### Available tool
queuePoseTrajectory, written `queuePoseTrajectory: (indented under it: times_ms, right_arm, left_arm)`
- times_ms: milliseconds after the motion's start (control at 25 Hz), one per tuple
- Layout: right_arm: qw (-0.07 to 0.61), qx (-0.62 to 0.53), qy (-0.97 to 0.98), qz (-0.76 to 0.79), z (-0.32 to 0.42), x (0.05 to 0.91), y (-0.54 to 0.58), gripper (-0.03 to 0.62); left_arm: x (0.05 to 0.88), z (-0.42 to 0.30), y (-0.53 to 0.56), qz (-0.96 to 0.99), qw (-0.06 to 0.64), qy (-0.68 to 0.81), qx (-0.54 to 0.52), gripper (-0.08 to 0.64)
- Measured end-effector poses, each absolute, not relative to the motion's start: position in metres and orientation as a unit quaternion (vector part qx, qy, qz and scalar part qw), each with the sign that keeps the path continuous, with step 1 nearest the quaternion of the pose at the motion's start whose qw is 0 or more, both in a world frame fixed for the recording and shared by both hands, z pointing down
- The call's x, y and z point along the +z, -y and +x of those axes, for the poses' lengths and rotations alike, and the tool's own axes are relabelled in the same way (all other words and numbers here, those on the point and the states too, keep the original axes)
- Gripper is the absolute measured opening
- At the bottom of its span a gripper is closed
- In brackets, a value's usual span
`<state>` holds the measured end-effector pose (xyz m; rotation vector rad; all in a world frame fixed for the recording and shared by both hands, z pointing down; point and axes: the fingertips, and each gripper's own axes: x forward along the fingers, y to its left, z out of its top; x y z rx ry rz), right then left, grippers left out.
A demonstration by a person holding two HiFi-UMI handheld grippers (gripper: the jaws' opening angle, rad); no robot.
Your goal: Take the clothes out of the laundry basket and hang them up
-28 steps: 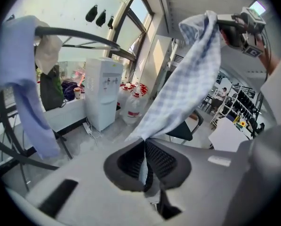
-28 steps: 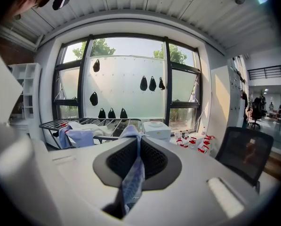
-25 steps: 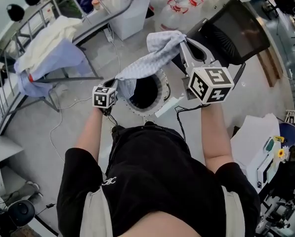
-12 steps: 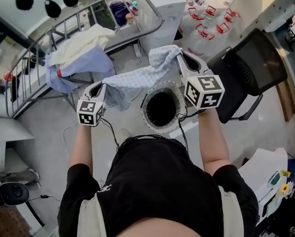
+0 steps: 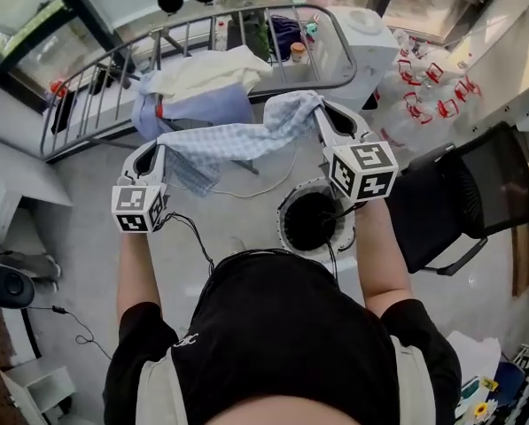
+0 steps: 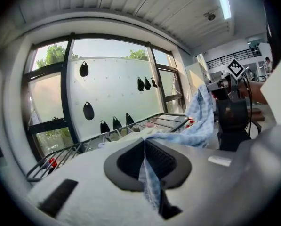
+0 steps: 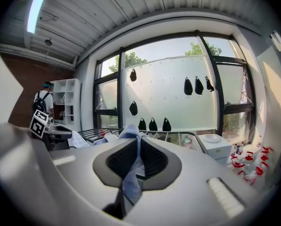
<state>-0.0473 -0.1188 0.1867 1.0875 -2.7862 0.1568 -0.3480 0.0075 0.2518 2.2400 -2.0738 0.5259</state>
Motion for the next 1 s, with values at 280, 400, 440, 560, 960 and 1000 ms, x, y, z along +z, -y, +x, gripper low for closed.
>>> queuePoseTrajectory:
  times_ms: [280, 400, 440, 560, 960, 1000]
  right_arm:
    - [0.083, 0.026, 0.956, 0.280, -0.149, 0.183, 0.105, 0.034]
    - [0.090, 0.015, 0.964, 0.251, -0.191, 0.183, 0.097, 0.034]
    - [0.091, 0.012, 0.966, 0.243, -0.206, 0.183, 0.095, 0.034]
    - [0.097, 0.005, 0.971, 0.220, -0.250, 0.183, 0.092, 0.034]
    - [0.091, -0.018, 0.978, 0.186, -0.377, 0.168, 0.088, 0.034]
    - [0.089, -0.020, 0.978, 0.187, -0.387, 0.164, 0.091, 0.034]
  left_arm:
    - [0.232, -0.443, -0.057, 0.652, 0.022, 0.740, 0.160, 0.017]
    - [0.219, -0.482, -0.075, 0.629, 0.017, 0.762, 0.153, 0.017]
    - [0.215, -0.495, -0.079, 0.623, 0.015, 0.768, 0.152, 0.017]
    - [0.200, -0.532, -0.085, 0.610, 0.006, 0.778, 0.154, 0.017]
    - [0.133, -0.636, -0.085, 0.595, -0.050, 0.779, 0.191, 0.017]
    - [0.125, -0.646, -0.082, 0.595, -0.056, 0.778, 0.193, 0.017]
